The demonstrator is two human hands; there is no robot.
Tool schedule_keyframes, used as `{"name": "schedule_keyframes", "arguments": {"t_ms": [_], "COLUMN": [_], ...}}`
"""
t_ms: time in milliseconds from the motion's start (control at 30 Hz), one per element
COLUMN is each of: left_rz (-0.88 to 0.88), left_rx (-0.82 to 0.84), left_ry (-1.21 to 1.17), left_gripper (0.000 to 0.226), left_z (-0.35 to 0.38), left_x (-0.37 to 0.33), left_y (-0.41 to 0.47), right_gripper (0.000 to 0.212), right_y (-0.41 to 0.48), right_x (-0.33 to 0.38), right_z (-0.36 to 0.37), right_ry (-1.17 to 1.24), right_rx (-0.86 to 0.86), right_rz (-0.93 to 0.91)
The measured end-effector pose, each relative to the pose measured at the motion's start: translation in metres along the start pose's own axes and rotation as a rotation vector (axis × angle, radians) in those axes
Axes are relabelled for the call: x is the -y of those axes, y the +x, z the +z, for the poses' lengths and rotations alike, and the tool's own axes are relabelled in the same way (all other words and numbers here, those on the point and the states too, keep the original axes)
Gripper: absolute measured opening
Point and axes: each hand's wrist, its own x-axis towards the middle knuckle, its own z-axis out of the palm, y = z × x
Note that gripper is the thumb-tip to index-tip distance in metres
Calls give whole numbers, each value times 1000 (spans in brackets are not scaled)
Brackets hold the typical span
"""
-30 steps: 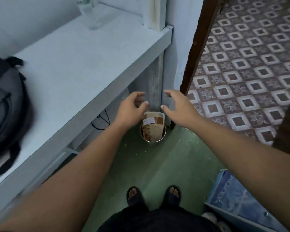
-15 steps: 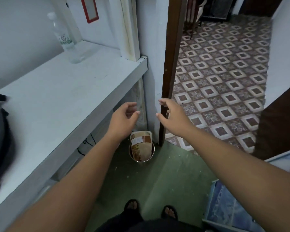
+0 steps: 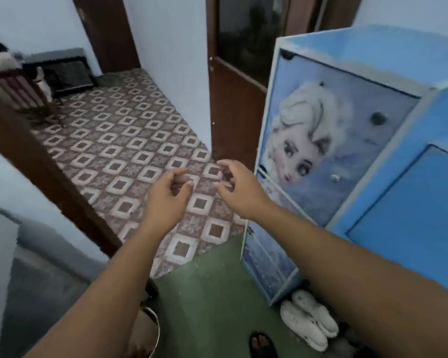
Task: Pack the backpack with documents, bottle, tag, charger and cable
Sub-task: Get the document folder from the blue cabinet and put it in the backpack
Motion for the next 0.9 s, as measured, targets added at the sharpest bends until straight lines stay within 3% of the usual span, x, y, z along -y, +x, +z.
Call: {"name": "schedule_keyframes", "arguments": {"t_ms": [133, 300, 500, 700, 900], "left_rz": [168, 261, 302, 224, 240], "left_rx": [183, 380, 520, 468, 440], "left_ry": [-82, -191, -235, -290, -279], "left_gripper": [25, 24, 25, 8, 23], "left_z": [60, 128, 194, 223, 215], "left_x": [-44, -83, -121, -132, -130], "left_y": [15, 12, -9, -6, -1], "right_gripper": [47, 45, 17, 16, 11], "right_y": [-39, -91, -155, -162, -145], "right_x": [-17, -34, -66, -76, -69], "right_z": [-58, -109, -150, -165, -155], "right_ry": [-76, -157, -213, -174, -137], "right_rx": [-226, -359, -455, -506, -453], "right_rz": [103, 210, 280, 317, 275]}}
